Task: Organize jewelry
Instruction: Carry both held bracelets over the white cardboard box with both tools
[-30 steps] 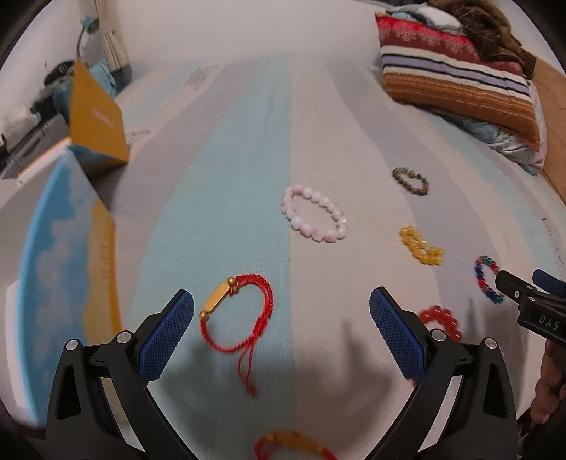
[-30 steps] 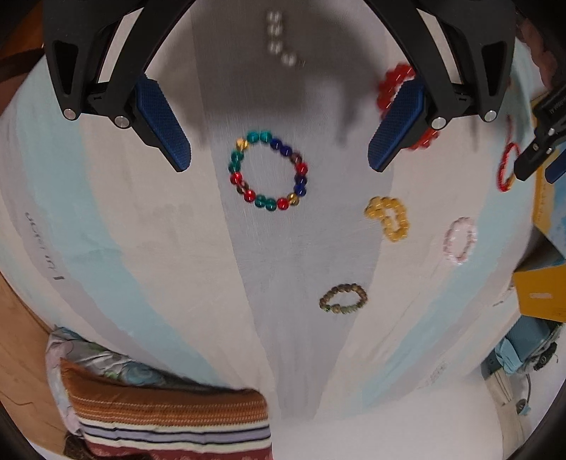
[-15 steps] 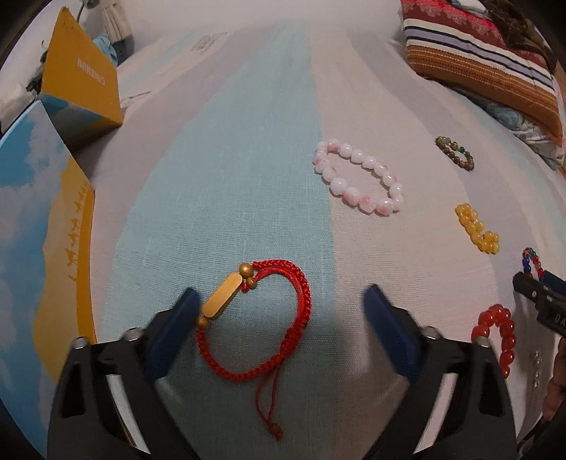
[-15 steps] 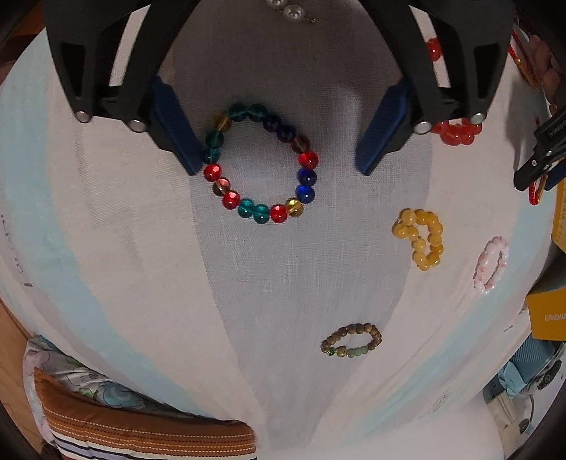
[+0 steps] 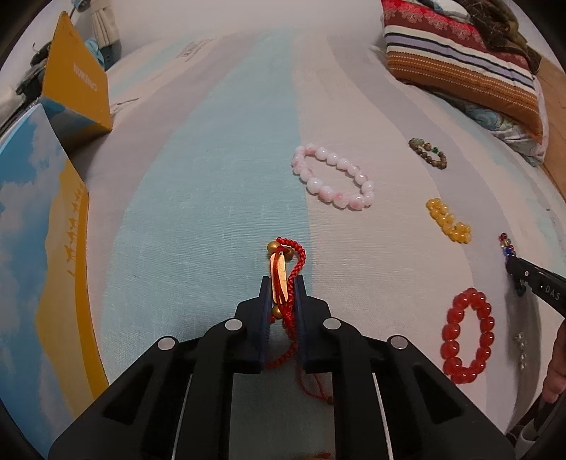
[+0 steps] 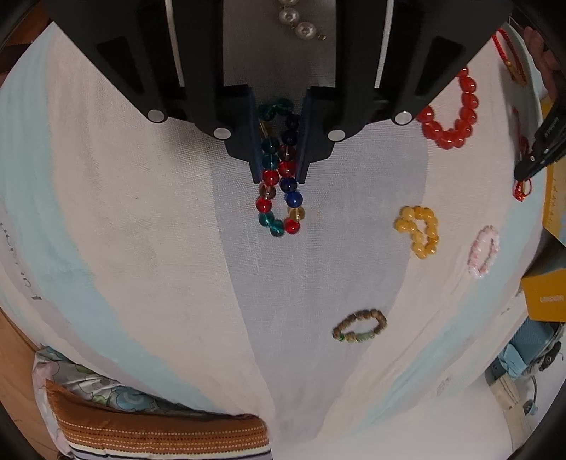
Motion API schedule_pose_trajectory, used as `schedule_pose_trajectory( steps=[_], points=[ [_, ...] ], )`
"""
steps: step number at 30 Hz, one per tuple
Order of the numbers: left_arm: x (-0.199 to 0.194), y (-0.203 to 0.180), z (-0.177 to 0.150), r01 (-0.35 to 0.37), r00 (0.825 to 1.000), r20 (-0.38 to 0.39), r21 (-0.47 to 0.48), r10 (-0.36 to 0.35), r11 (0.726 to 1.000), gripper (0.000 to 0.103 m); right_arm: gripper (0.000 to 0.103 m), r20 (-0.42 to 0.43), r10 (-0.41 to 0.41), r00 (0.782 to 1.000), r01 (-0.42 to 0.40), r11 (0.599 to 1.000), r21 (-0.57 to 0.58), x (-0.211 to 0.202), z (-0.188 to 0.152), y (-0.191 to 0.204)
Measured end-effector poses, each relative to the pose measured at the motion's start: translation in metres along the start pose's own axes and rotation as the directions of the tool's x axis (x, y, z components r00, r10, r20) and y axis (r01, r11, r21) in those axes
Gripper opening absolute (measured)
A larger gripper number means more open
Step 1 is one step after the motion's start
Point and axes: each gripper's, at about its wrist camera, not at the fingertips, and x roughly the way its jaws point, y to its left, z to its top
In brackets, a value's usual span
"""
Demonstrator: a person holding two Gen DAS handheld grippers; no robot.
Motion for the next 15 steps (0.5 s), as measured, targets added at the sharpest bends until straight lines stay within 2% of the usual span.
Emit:
schedule_pose_trajectory(
  steps=[3, 4, 5, 15],
  points=[
    [-0.005, -0.001, -0.001, 0.008, 1.0, 0.01, 0.002, -0.008, 1.0, 0.011, 0.017, 0.015, 0.006, 1.0, -0.006, 1.0, -0.005, -0.006, -0.001, 0.003],
    [-0.005, -0.002, 0.0, 0.009, 1.0, 0.012, 0.004, -0.009, 1.0, 0.011, 0.004, 0.021, -0.003, 1.0, 0.003, 1.0, -0.011, -0.008, -0.001, 0.004],
    [-0.006, -0.002, 0.0, 0.01, 1.0, 0.013, 0.006, -0.01, 1.0, 0.011, 0.0, 0.026, -0.007, 1.0, 0.007, 1.0, -0.014, -0.01, 0.0, 0.003],
    [-0.018, -0.004, 0.001, 0.021, 0.999, 0.041, 0.01, -0.021, 1.0, 0.011, 0.0, 0.064, 0.008, 0.998, -0.007, 1.0, -0.023, -0.026, -0.001, 0.004]
  ],
)
